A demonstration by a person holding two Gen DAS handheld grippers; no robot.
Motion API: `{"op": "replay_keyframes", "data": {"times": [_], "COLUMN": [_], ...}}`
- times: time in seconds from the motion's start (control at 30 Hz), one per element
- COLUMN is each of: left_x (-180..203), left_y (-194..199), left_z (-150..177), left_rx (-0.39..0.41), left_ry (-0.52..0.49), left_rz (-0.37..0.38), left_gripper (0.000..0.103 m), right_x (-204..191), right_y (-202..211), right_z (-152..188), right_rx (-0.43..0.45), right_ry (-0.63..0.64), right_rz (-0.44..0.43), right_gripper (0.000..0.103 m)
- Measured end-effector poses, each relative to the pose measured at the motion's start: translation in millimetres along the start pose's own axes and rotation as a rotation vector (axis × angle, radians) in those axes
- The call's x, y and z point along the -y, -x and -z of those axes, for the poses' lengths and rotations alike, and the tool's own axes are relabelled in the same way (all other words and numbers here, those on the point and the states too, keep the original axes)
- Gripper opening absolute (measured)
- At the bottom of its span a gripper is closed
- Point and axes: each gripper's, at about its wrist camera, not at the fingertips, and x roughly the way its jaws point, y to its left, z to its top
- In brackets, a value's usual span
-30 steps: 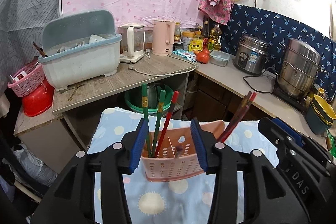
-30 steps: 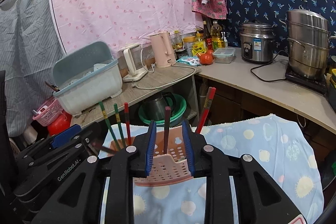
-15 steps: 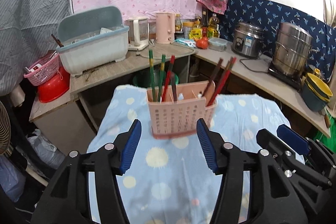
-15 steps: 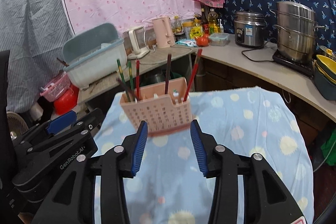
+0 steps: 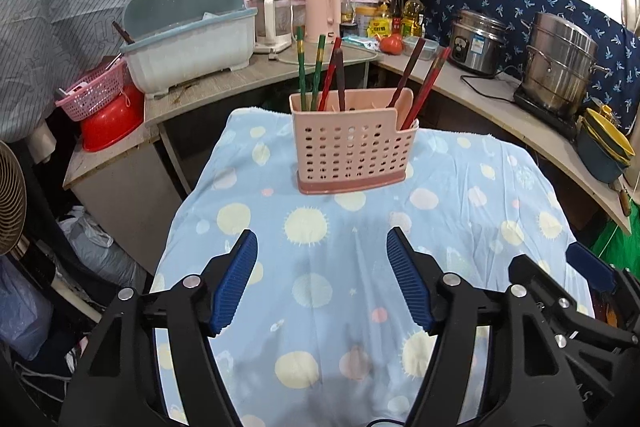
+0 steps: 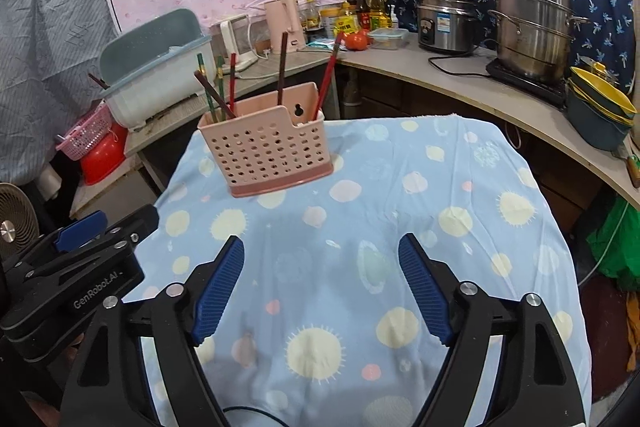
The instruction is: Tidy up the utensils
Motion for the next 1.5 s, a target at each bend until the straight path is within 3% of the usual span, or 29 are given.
{"op": "replay_keyframes", "data": {"times": [0.27,0.5,1.13,1.5], "left_x": [-10.3,-13.4,-9.9,-8.5], "left_y": [-7.5,-7.5,-5.5,-1.1], "left_z": [20.8,34.2,41.2,42.4], "left_rx": [-0.043,-0.046,-0.05,-0.043], "left_ry": [0.012,0.008,-0.01,-0.01], "left_rz": [-0.034,-0.069,-0.07,-0.074], "left_gripper": [0.07,0.086,0.087,0.088], "right_x": [8.9,18.3,24.4,15.9], "right_y": [-7.0,-11.7,-17.8,-12.7], "right_z": [15.7,28.5,35.0,34.9], "right_rx": [-0.042,-0.079,-0.113,-0.084], "right_ry": [0.002,-0.024,-0.038,-0.001], "right_rz": [0.045,0.05,0.082,0.088], "right_gripper": [0.084,0.085,0.088,0.088]}}
